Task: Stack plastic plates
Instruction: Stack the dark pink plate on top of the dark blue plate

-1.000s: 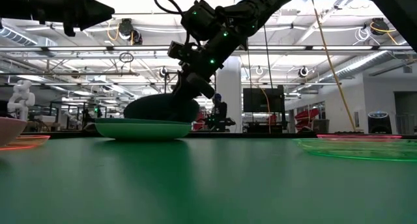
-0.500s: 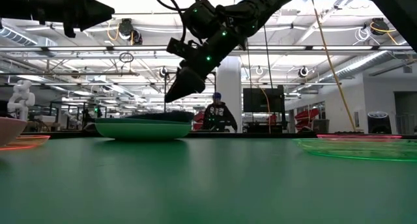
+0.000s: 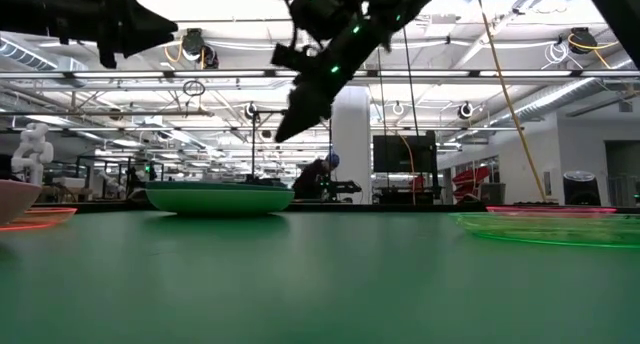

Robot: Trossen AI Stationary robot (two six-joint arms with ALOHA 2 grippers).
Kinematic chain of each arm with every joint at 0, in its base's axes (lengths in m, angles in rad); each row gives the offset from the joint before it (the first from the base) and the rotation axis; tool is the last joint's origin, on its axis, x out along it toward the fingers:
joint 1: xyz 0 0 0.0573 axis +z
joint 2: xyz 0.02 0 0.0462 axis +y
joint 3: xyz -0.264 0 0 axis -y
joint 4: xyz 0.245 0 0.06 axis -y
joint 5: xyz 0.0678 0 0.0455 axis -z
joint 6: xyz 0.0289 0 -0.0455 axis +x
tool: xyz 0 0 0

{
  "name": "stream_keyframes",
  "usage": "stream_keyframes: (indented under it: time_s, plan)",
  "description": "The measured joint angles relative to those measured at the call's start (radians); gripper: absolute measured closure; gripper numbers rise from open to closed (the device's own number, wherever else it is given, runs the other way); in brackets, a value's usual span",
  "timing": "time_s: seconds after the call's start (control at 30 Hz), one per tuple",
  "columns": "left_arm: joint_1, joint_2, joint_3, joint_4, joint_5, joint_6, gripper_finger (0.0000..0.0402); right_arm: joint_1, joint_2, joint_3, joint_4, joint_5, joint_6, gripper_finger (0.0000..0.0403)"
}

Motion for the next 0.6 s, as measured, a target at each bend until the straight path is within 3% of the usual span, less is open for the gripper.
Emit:
stream_keyframes:
  time_s: [0.17,0.3,0.43,0.6]
  plan:
    - [-0.003,0.013,0.0,-0.108,0.028,-0.159,0.0263,0.002,-0.083,0.0,-0.21,-0.006,0.061,0.0239]
    - [-0.003,0.036,0.0,-0.175,0.156,-0.292,0.0263,0.009,-0.128,-0.001,-0.304,-0.038,0.102,0.0264]
    - [-0.017,0.073,0.0,-0.178,0.295,-0.379,0.0263,0.033,-0.166,-0.039,-0.293,-0.058,0.106,0.028]
    - [-0.078,0.13,0.0,-0.175,0.321,-0.465,0.0263,0.068,-0.24,-0.148,-0.203,-0.058,0.135,0.0296]
